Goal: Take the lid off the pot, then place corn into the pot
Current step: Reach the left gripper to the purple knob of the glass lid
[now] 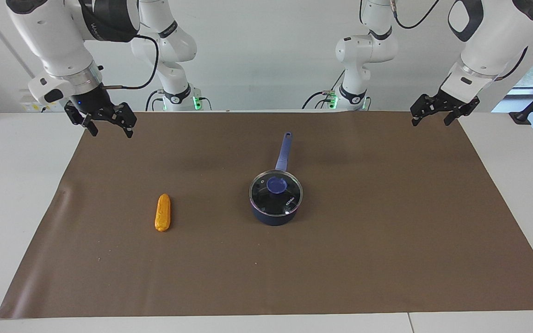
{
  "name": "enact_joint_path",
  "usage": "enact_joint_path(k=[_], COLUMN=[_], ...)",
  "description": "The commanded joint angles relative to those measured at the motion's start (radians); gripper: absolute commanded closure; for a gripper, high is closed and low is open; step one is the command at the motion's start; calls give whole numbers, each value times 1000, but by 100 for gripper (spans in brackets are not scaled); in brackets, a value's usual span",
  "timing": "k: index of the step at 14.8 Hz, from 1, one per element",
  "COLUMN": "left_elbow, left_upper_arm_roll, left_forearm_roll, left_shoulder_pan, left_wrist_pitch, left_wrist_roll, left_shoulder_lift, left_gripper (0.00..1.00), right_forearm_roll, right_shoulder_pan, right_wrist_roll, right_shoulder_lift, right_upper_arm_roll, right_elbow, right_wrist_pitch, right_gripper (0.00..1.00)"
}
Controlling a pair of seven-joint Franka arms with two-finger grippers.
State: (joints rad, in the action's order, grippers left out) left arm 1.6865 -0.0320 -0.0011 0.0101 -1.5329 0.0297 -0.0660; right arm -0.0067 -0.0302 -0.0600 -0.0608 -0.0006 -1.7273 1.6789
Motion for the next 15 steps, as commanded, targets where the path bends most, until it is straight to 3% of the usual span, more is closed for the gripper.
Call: enact_joint_path(k=[1,7,10,13,15], left_elbow=[-5,1,-2,-91,-242], left_upper_arm_roll=[-3,-8,-9,-14,-14], left_forearm_roll=[-17,-56,-57,-85,-102], left_shoulder_pan=[-1,16,125,282,359], left_wrist_pitch=[17,13,-81,-107,-110], left_wrist_roll=[-8,-8,-109,-253,-333], left_shoulder_lift=[-5,-12,9,151,311], left_gripper=[0,0,0,0,0], right_forearm_roll=[24,22,22,22,22], right_shoulder_pan=[-22,-22,-22,-22,-22], right_wrist_roll=[28,28,28,28,28], right_shoulder_lift=[-2,-2,-2,-2,-2], right_upper_arm_roll=[11,11,11,11,11], right_elbow=[3,3,3,3,3], right_wrist_pitch=[-21,-21,-21,-21,-21], right_gripper=[0,0,0,0,0])
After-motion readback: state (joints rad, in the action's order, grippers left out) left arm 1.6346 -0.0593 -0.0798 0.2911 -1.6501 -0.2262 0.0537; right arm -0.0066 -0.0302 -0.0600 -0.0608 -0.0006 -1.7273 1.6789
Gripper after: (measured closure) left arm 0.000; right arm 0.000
